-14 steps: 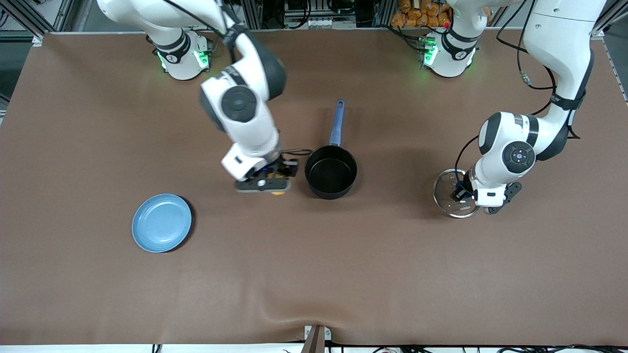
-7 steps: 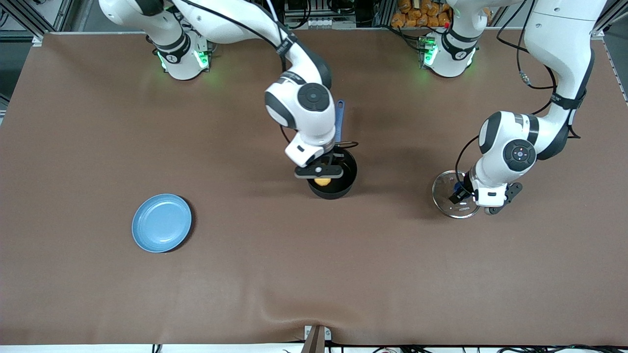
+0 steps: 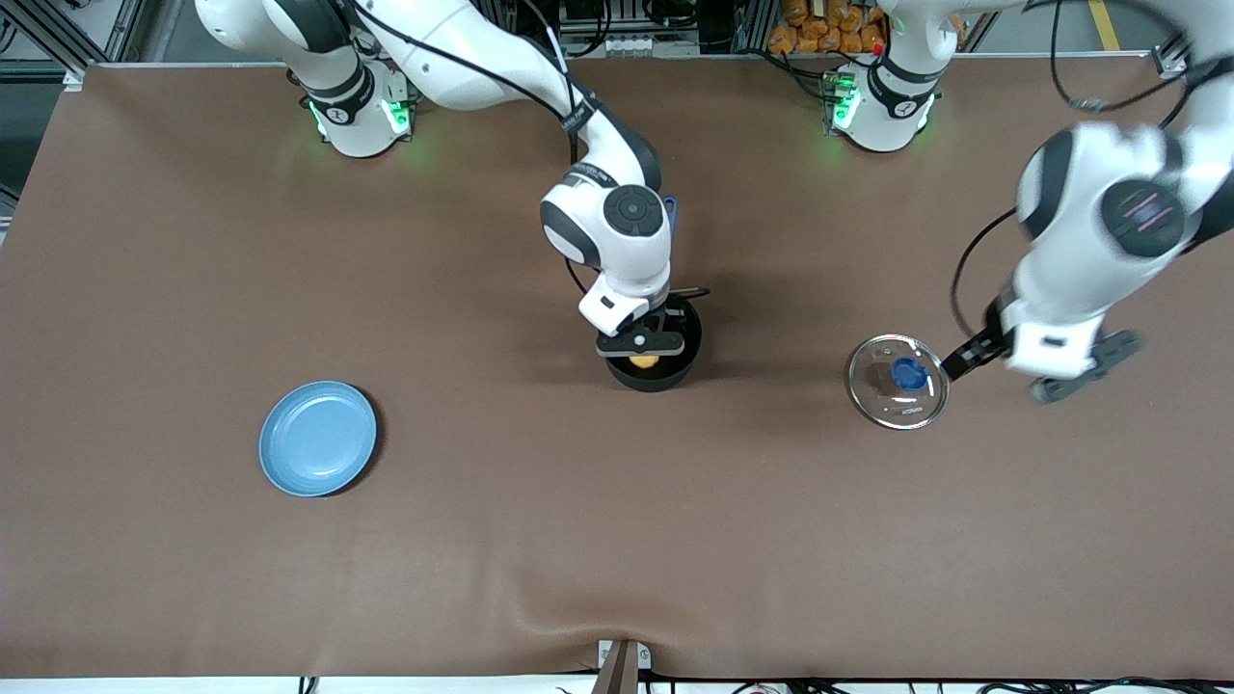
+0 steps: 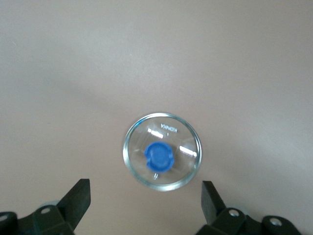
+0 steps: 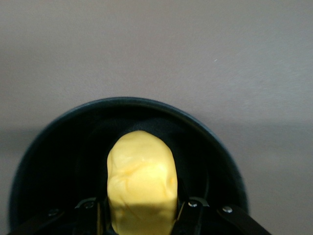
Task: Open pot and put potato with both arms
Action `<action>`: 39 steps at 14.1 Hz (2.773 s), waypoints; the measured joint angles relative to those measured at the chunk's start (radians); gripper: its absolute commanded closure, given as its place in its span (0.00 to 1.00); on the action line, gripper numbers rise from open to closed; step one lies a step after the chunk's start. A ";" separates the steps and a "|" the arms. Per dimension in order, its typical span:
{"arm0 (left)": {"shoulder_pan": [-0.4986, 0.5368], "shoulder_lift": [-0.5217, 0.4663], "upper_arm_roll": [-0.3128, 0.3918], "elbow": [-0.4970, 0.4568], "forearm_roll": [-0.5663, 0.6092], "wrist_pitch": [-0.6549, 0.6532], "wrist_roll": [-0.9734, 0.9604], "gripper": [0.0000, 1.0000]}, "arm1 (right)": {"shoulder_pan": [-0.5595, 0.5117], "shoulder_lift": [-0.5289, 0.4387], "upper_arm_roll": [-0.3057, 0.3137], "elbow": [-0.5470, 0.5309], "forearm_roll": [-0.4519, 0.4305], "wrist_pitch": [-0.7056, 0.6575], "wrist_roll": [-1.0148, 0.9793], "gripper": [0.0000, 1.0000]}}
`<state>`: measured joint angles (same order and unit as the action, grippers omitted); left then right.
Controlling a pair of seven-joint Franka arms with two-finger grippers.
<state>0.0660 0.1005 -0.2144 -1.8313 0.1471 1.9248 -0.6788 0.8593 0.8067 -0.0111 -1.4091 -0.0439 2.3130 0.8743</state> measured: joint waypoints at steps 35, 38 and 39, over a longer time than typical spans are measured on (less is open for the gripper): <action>0.021 -0.142 -0.004 0.269 -0.135 -0.434 0.448 0.00 | -0.580 -0.548 -0.029 0.106 0.045 -0.762 -0.480 0.00; 0.021 -0.142 -0.004 0.269 -0.137 -0.438 0.448 0.00 | -0.657 -0.548 -0.028 0.132 0.048 -0.792 -0.600 0.00; 0.021 -0.142 -0.004 0.269 -0.138 -0.439 0.448 0.00 | -0.676 -0.548 -0.028 0.136 0.048 -0.801 -0.632 0.00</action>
<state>0.0869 -0.0414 -0.2188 -1.5626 0.0093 1.4856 -0.2311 0.1835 0.2588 -0.0392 -1.2731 0.0039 1.5118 0.2419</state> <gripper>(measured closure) 0.000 0.000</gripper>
